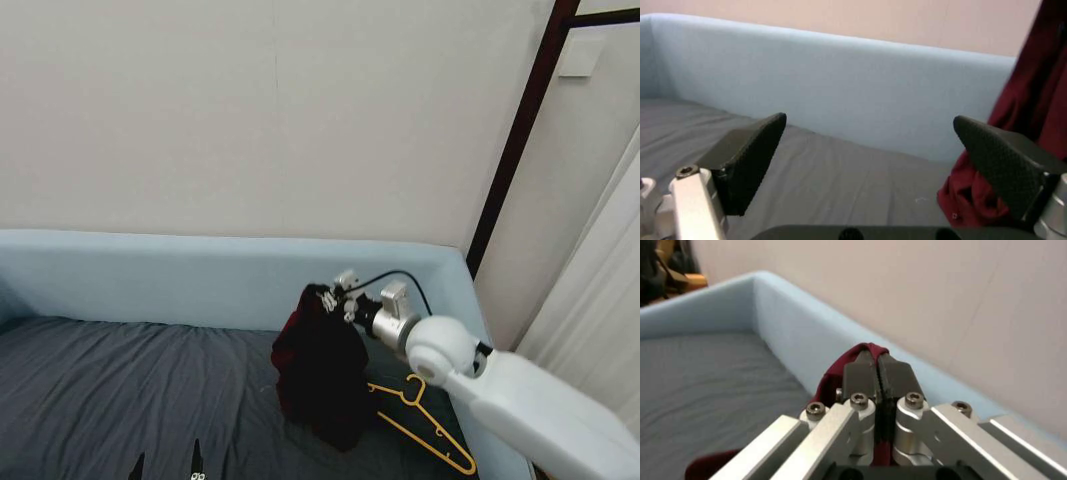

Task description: Pick up the clothes from the sofa and hang them on the clothes hanger.

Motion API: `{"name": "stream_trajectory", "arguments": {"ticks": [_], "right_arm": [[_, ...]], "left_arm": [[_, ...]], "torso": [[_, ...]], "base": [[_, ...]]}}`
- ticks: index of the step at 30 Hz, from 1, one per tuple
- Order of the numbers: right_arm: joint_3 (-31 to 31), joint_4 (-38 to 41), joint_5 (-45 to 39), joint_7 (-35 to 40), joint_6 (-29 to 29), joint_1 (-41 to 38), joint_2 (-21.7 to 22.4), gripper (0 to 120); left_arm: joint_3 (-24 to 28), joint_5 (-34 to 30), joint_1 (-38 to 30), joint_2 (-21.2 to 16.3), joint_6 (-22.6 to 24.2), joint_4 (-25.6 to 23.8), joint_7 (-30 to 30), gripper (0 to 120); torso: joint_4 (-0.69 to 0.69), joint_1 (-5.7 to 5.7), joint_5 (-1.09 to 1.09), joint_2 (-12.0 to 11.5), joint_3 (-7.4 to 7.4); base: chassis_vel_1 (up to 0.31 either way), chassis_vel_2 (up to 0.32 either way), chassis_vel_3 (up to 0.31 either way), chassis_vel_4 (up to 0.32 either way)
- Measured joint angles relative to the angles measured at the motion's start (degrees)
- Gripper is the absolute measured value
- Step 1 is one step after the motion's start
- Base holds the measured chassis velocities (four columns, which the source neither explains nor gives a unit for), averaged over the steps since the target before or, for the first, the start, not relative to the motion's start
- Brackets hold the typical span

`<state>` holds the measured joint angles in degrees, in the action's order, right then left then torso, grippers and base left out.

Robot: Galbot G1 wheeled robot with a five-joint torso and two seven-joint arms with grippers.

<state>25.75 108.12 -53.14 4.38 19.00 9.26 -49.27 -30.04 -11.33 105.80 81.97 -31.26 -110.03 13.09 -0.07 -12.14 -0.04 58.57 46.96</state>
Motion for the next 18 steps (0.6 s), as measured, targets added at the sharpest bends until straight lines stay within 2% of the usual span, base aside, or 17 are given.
{"name": "stream_trajectory", "arguments": {"ticks": [4, 9, 13, 17, 18], "right_arm": [[4.0, -1.6, -4.9, -0.9, -1.4, -10.2, -1.8, 0], [6.4, -1.6, -9.1, -0.3, -1.7, -18.0, -4.9, 0], [6.1, -0.3, -13.2, -0.1, -2.1, -21.7, -6.0, 0], [4.1, 2.1, -14.9, -0.9, -3.0, -21.1, -4.4, 0], [3.2, 3.4, -14.5, -1.4, -3.4, -18.7, -2.6, 0]], "left_arm": [[0.1, -0.1, -0.6, 0.4, 0.1, -0.2, 0.3, 99], [0.0, -0.2, -0.7, 1.0, 0.1, -0.3, 0.7, 99], [-0.1, -0.2, -0.4, 1.3, 0.1, -0.5, 0.7, 99], [-0.3, -0.2, -0.3, 1.5, 0.2, -0.7, 0.9, 99], [-0.3, -0.2, -0.3, 1.6, 0.4, -0.7, 0.9, 99]], "torso": [[-0.01, 0.0, 0.01, 0.0, 0.01], [0.01, 0.0, -0.02, 0.0, 0.0], [0.02, 0.0, -0.03, 0.0, 0.0], [0.0, 0.0, -0.03, 0.0, -0.01], [0.0, 0.0, -0.02, 0.0, -0.01]], "base": [[0.0, 0.0, 0.0, 0.0], [0.0, 0.0, 0.0, 0.0], [0.0, 0.0, 0.0, 0.0], [0.0, 0.0, 0.0, 0.0], [0.0, 0.0, 0.0, 0.0]]}}
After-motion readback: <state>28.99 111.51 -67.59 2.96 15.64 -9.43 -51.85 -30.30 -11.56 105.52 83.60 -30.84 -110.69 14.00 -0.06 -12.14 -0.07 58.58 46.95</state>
